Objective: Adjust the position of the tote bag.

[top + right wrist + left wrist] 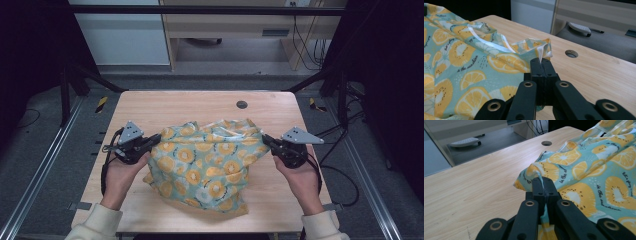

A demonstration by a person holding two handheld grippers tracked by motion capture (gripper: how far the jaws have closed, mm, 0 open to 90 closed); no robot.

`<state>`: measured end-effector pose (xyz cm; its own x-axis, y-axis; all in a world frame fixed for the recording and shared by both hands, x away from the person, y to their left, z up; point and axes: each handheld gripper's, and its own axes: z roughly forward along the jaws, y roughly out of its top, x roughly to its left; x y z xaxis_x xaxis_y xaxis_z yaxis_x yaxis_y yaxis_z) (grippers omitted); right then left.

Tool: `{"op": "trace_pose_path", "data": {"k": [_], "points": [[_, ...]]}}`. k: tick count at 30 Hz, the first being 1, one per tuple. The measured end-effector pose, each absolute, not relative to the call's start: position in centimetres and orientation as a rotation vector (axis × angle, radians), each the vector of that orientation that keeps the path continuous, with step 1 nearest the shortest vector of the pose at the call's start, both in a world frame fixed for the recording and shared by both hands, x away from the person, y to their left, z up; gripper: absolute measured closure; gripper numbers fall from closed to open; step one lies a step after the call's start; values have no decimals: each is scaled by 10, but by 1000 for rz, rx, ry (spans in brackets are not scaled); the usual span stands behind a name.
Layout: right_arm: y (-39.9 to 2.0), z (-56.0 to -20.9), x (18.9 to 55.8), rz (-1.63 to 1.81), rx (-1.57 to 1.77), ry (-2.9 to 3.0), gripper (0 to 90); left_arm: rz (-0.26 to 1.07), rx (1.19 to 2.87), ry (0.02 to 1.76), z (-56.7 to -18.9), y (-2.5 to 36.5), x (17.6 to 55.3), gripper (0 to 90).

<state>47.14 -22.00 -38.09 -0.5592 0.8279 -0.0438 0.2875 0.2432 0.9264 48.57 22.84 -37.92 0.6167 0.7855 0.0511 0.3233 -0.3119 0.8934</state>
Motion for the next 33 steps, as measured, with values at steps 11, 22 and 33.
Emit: {"op": "trace_pose_path", "data": {"k": [11, 22, 33], "points": [[-220, -385, 452, 1319, 993, 1974, 900, 635, 1884, 848, -380, 231, 463, 900], [-218, -392, 433, 1340, 979, 1973, 900, 630, 1872, 834, -389, 237, 443, 900], [-215, -396, 418, 1354, 955, 1988, 900, 614, 1865, 826, -395, 244, 430, 900]]}}
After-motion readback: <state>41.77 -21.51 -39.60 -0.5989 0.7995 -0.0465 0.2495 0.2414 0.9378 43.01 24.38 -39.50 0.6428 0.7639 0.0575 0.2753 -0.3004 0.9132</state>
